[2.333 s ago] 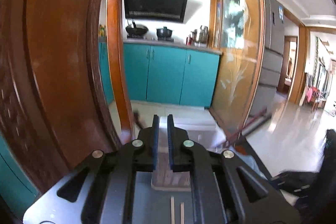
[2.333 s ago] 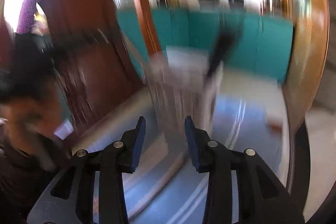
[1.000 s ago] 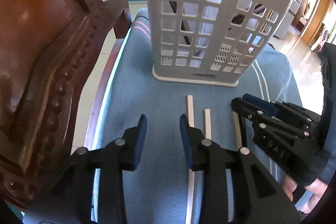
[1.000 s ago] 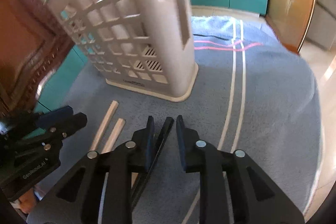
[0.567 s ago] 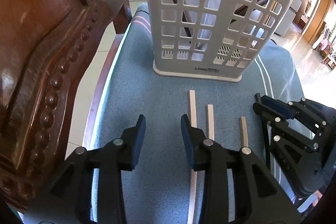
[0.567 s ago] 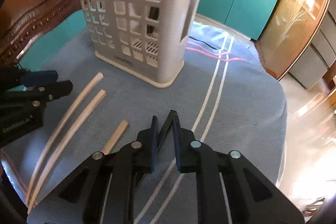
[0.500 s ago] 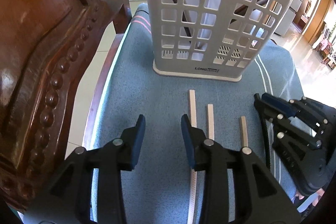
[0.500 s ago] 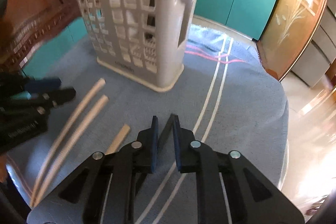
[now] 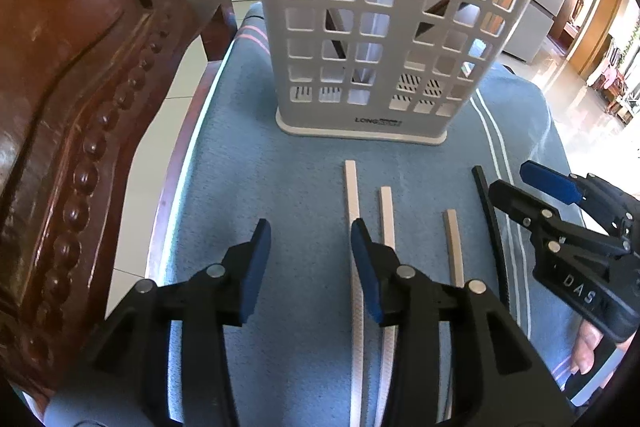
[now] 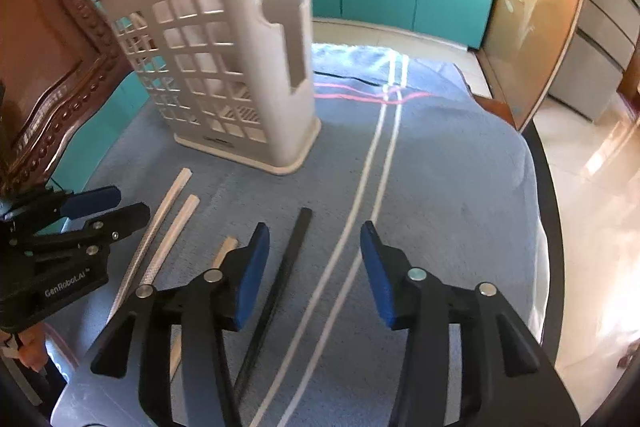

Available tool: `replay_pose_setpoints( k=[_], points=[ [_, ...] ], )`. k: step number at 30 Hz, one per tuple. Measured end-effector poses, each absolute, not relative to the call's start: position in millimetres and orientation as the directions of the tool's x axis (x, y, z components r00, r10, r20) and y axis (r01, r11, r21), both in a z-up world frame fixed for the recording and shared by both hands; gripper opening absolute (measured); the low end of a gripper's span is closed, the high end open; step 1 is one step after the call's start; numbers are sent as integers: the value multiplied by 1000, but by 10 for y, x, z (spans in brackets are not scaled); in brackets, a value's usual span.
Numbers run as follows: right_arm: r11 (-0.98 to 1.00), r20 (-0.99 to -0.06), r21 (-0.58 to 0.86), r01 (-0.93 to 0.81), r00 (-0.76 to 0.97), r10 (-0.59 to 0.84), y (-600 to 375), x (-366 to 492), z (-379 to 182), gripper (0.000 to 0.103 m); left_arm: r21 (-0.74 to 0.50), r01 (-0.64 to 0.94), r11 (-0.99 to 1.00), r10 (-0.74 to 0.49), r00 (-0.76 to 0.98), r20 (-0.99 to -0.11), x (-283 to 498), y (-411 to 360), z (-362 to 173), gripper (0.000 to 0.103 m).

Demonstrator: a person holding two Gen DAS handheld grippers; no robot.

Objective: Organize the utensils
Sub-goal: 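Bring both open tools back down to the remaining chopsticks on the cloth, then grasp a light wood chopstick with the left tool while the right tool grasps the black chopstick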

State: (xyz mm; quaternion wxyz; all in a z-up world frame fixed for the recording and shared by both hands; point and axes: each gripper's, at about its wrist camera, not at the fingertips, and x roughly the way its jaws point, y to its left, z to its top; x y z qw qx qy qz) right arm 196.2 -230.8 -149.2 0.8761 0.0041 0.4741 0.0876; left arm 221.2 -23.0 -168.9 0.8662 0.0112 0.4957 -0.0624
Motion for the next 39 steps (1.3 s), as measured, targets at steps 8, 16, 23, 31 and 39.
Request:
replay_pose_setpoints(
  k=[8,16,23,31,39],
  points=[
    [986,-839,89,-138,523,149,-2336,1957,-1529,51,-28,133,991,-90,490,-867,2155,-336,-1750,47],
    [988,-843,67,-139,521,131,-2250,1992,-1601,54,-8,144,990,-77,477,-876,2181,-424,-1856,48],
    [989,-842,65,-132,524,125,-2258,2000,-1601,55,-29,130,991,-88,475,-876,2189,-335,-1854,40],
    [966,-838,215,-144,480,258,-2378,1983,-1511,55,-95,106,990,-134,469,-873,2210,-106,-1840,26],
    [976,-874,121,-181,446,191,-2241,1920,-1585,55,-69,119,991,-117,474,-873,2206,-135,-1861,35]
  ],
)
